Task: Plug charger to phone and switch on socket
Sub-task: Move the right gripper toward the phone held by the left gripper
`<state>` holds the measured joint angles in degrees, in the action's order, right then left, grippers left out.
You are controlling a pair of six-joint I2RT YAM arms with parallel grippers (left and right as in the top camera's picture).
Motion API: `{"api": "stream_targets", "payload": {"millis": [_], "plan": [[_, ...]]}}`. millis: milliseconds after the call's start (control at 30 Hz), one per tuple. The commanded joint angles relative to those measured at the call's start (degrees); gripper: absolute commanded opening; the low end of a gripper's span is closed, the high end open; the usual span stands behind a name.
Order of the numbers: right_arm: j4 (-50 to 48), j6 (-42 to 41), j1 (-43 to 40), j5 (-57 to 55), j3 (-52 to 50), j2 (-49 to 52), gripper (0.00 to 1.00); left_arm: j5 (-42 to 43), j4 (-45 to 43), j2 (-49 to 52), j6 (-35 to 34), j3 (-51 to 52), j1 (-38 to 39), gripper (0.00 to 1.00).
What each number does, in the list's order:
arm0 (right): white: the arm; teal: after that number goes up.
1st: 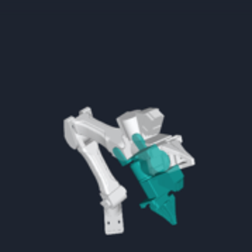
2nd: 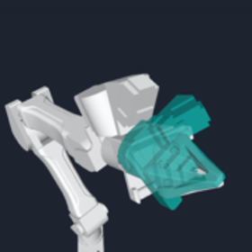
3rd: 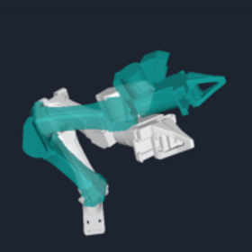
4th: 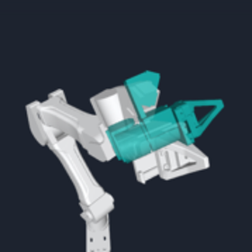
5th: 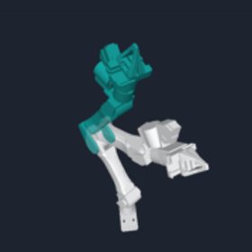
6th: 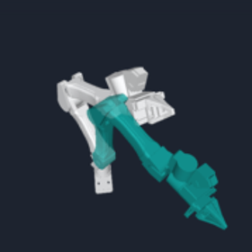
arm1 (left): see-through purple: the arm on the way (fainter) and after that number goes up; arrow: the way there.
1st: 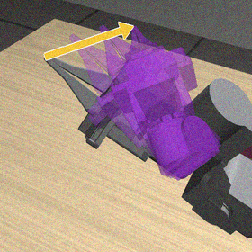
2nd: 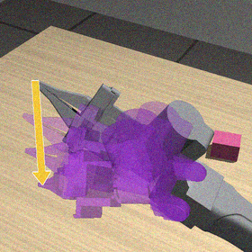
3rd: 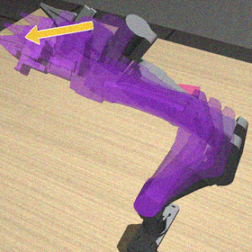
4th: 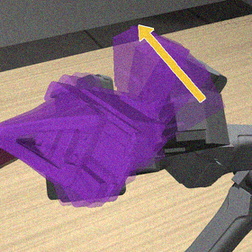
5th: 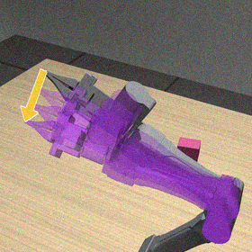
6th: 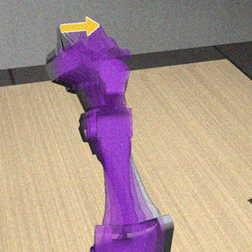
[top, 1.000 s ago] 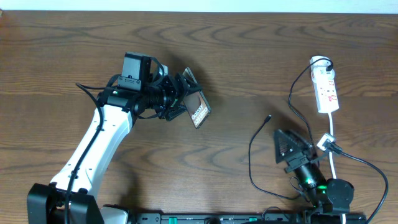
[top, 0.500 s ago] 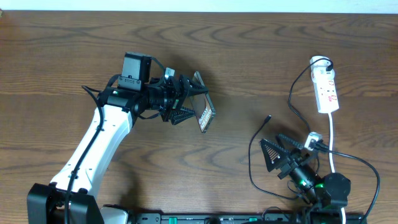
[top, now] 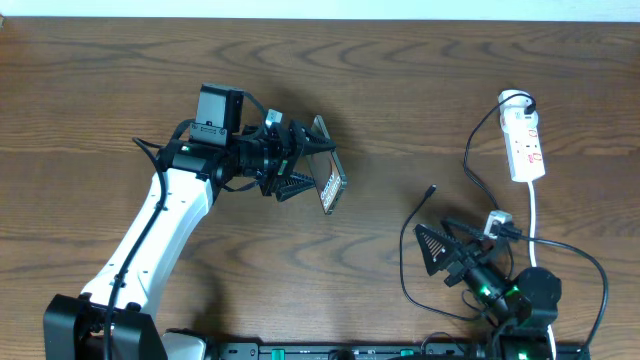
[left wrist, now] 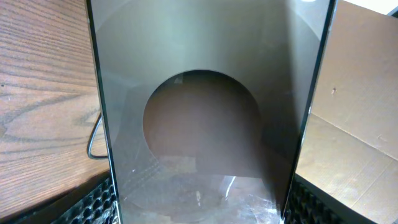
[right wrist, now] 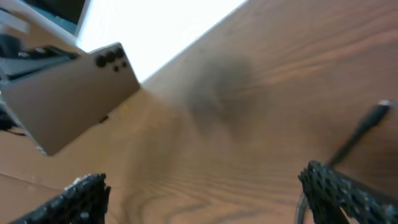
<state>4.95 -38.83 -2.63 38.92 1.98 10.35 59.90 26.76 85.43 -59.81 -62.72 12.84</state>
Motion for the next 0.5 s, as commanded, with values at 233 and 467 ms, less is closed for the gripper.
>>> {"api": "stream_targets", "payload": {"millis": [233, 467], "plan": [[20.61, 16.7, 1.22, -1.81, 23.71, 12.72, 0.94, 1.55, -0.98, -0.85, -0.04, -2.29, -0.28, 0.55], [20.09, 13.81, 11.26, 2.8, 26.71, 19.08, 0.88, -1.14, -1.05, -0.85, -0.07, -2.29, -0.28, 0.55]]}}
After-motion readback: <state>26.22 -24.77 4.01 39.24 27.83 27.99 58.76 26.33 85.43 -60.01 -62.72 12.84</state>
